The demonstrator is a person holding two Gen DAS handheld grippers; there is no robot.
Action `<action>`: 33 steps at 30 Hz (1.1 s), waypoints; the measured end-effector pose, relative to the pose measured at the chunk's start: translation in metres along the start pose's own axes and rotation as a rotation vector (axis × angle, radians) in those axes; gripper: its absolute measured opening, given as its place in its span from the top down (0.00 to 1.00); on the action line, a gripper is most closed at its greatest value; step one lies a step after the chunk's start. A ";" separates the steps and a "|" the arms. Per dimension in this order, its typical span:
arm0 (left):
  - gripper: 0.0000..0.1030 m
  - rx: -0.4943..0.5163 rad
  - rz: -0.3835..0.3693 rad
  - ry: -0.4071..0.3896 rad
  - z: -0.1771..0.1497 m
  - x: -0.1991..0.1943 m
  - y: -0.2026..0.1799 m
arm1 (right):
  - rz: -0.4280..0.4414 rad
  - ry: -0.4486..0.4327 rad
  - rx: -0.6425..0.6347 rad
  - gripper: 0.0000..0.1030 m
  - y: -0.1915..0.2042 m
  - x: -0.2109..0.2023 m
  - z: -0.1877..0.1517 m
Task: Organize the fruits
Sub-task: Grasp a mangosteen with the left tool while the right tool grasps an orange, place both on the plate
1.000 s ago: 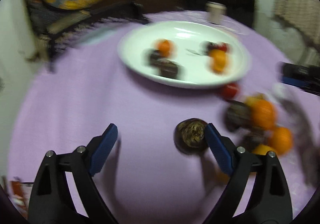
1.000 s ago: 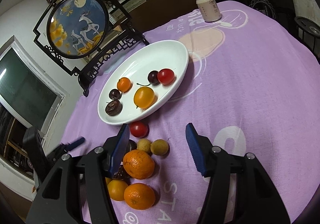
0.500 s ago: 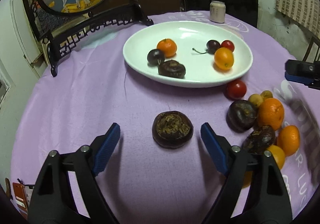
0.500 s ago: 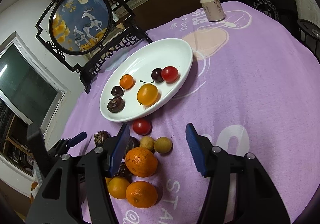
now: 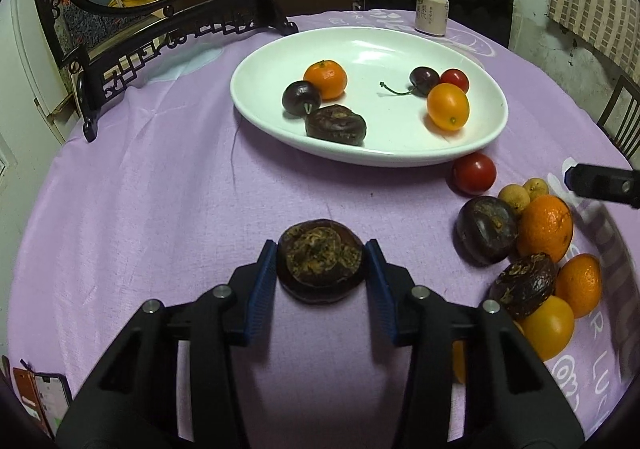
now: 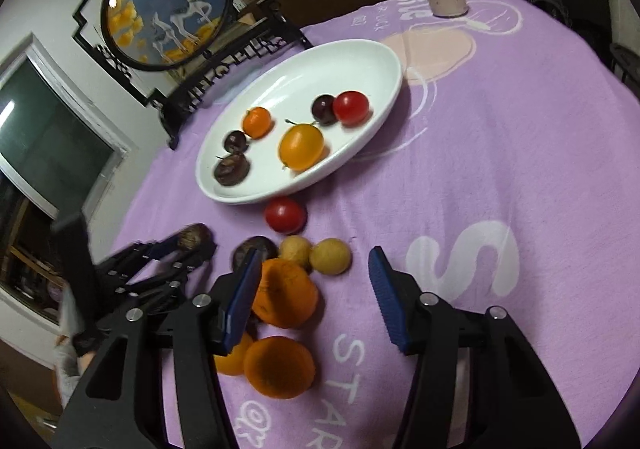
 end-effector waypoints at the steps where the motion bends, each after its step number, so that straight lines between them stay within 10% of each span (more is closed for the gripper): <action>1: 0.55 0.002 0.003 0.001 0.000 0.000 0.000 | 0.025 -0.003 0.007 0.49 0.003 -0.002 0.000; 17: 0.56 -0.006 -0.007 -0.009 0.002 -0.003 0.000 | 0.041 0.077 -0.058 0.58 0.023 0.018 -0.029; 33: 0.56 -0.136 -0.070 -0.061 0.092 0.014 0.001 | -0.024 -0.066 -0.015 0.58 0.010 0.021 0.068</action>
Point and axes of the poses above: each gripper's, at about its wrist camera, not at the fingertips, and x roughly the way its jaws point, y to its left, z to its top, the point moved 10 cm from there along x, roughly the way its jaws point, and after that the axes turned 6 degrees about -y, right-handed, at the moved point
